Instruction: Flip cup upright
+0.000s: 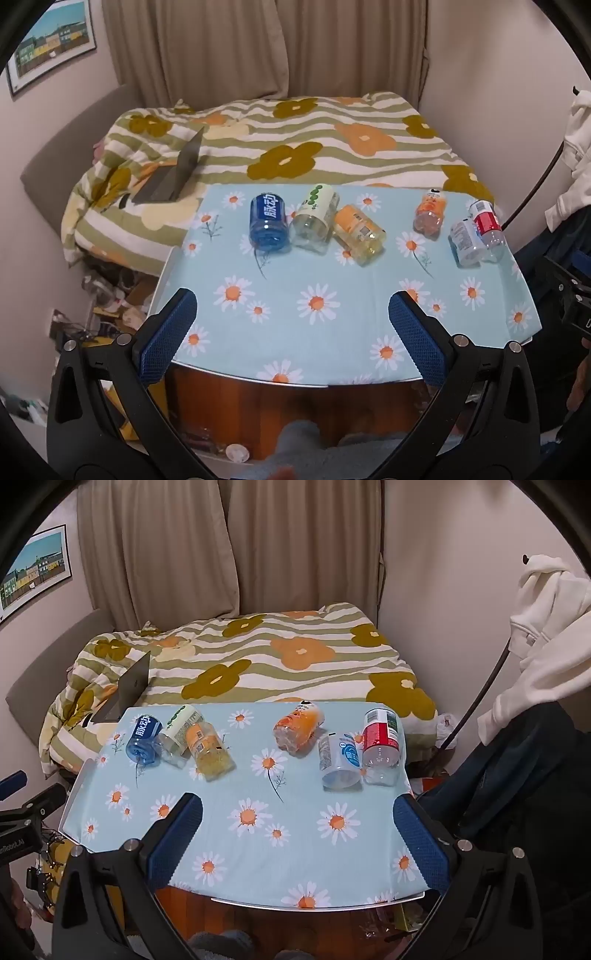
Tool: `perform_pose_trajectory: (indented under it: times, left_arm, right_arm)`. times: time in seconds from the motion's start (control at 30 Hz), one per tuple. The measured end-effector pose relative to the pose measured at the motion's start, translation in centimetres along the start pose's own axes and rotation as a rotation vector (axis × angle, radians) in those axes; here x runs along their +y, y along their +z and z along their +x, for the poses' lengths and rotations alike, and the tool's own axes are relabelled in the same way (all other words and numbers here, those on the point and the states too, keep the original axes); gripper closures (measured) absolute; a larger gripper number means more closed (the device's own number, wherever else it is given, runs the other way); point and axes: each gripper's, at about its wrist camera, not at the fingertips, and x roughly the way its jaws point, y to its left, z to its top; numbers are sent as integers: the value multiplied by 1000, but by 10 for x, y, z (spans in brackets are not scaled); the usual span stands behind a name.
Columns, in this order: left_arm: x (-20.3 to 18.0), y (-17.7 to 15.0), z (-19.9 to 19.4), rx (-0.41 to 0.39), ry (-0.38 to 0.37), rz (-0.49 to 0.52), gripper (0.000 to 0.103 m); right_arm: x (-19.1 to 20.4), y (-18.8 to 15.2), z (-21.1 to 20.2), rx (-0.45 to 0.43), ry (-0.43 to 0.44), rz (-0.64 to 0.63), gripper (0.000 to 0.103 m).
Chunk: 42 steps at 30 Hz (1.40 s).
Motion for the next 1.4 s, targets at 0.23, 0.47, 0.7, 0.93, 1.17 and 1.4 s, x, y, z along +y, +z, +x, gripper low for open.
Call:
perform_pose_trajectory:
  times: [0.23, 0.47, 0.7, 0.93, 1.17, 1.4]
  left_arm:
    - [0, 3, 0, -1, -4, -4, 0]
    - [1, 7, 1, -4, 0, -3, 0]
    - [3, 6, -3, -13, 7, 6, 0]
    - [-1, 7, -3, -21, 13, 14, 0]
    - [-2, 9, -3, -22, 14, 13, 0]
    - [-1, 11, -4, -24, 14, 11, 0]
  right_arm:
    - [0, -2, -2, -11, 5, 4, 0]
    - [1, 0, -2, -10, 6, 2, 0]
    - [2, 1, -3, -14, 7, 6, 0]
    - [2, 7, -4, -22, 7, 4, 0]
    - [4, 13, -6, -23, 7, 2, 0]
    - [3, 8, -6, -28, 7, 4, 0]
